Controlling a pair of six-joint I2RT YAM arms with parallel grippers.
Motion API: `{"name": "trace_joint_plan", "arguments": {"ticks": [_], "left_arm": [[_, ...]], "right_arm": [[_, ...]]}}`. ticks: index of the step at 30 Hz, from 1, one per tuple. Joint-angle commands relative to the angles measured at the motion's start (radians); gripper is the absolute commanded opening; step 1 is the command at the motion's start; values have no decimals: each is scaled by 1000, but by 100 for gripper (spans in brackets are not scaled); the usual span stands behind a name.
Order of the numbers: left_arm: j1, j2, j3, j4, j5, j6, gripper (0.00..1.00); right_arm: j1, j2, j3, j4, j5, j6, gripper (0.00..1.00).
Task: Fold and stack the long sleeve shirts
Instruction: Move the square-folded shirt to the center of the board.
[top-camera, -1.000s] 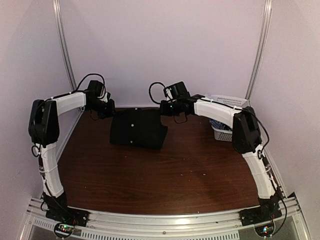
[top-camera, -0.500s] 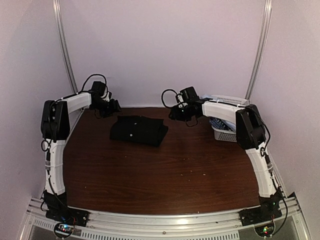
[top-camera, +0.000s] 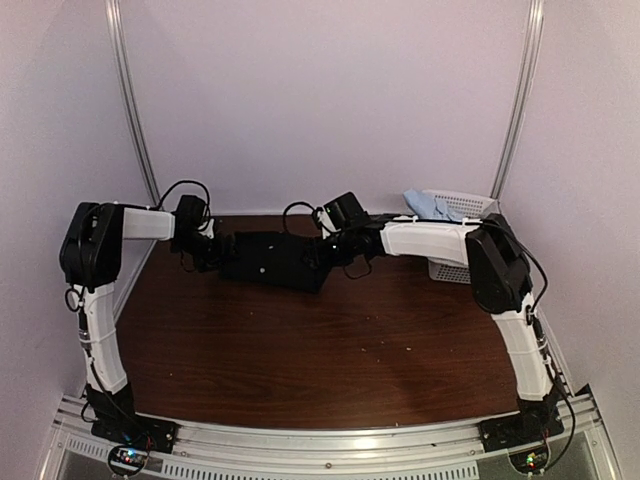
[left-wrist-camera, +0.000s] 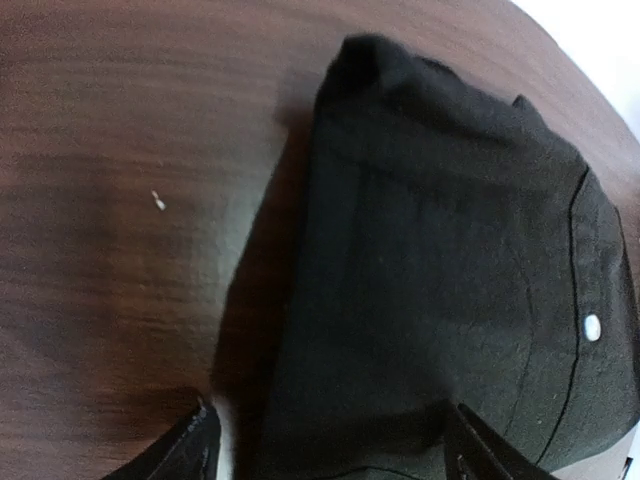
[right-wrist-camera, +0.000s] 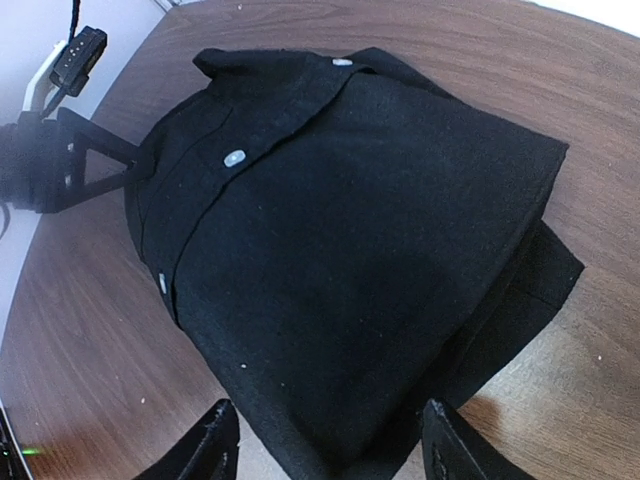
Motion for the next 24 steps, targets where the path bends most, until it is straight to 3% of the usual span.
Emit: {"name": "trace_joint_plan", "arguments": {"ticks": [1,5,10,14,17,19,20,21,24], "left_arm": [[-40,-40,-100,107,44,-6,73],[-68,-107,-223,155,69,-39,58],[-114,-256,-383,174,89,-98,33],[-200,-425,-568,155,67,-169,27],[-303,-560,-676,137,28,-244,27],[-351,-627,-721,126,0,-285,35],[-358,-651,-729,112,-10,-295,43],[-359,-674,-727,94,-39,-296,49],[-354,-695,-670,33,-141,-268,55]], "right_arm": [[12,41,-9,-11,-7,2,61],[16,37,-45,-16,-6,1,46],[16,-18,-153,-42,5,-26,8],[18,-160,-376,0,-2,-39,1],[21,-293,-552,23,-2,-60,7],[22,-358,-639,30,7,-71,18],[22,-384,-671,27,12,-76,24],[22,-405,-694,19,14,-81,34],[23,-457,-699,-5,31,-81,53]]}}
